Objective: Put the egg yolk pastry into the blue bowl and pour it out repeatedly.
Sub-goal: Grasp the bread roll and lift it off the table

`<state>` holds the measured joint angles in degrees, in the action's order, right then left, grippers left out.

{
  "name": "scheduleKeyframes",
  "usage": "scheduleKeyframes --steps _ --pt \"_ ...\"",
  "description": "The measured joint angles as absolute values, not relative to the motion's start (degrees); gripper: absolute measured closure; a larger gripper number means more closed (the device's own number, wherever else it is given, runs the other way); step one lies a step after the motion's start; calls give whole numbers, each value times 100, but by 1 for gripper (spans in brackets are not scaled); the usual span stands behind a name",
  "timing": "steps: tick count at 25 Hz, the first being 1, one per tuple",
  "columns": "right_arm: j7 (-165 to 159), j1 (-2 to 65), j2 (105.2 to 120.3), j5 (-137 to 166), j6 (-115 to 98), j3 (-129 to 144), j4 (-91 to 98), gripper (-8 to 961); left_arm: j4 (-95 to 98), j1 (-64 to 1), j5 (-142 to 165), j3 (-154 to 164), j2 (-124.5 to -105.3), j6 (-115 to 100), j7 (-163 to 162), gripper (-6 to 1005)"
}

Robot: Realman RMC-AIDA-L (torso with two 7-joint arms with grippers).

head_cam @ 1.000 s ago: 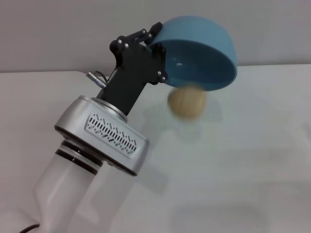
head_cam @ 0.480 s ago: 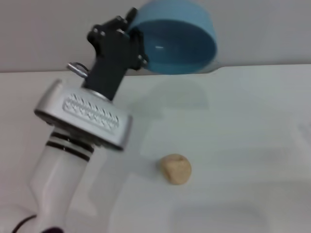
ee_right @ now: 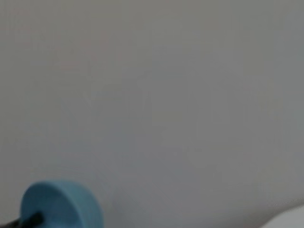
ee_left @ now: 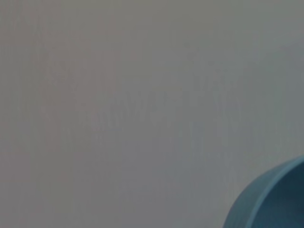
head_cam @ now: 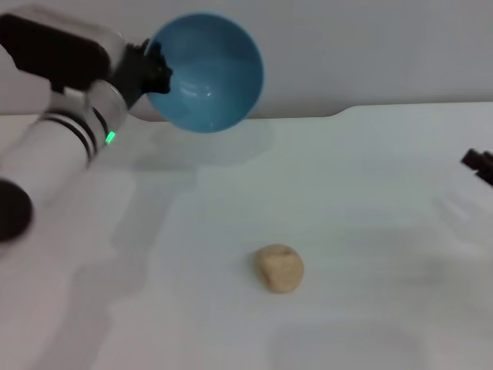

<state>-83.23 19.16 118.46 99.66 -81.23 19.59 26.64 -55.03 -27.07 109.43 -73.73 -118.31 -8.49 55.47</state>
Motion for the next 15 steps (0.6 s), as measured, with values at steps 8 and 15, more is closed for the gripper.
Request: scheduleKeyframes --steps 8,15 --pt "-8323 2377 11848 10236 -7244 3064 2654 527 -4485 -3490 11230 -10429 -11739 2522 5519 981" --pt "-8367 2763 11844 10241 -6413 4231 2660 531 -4686 -3727 13558 -11589 -11603 4272 3829 980"
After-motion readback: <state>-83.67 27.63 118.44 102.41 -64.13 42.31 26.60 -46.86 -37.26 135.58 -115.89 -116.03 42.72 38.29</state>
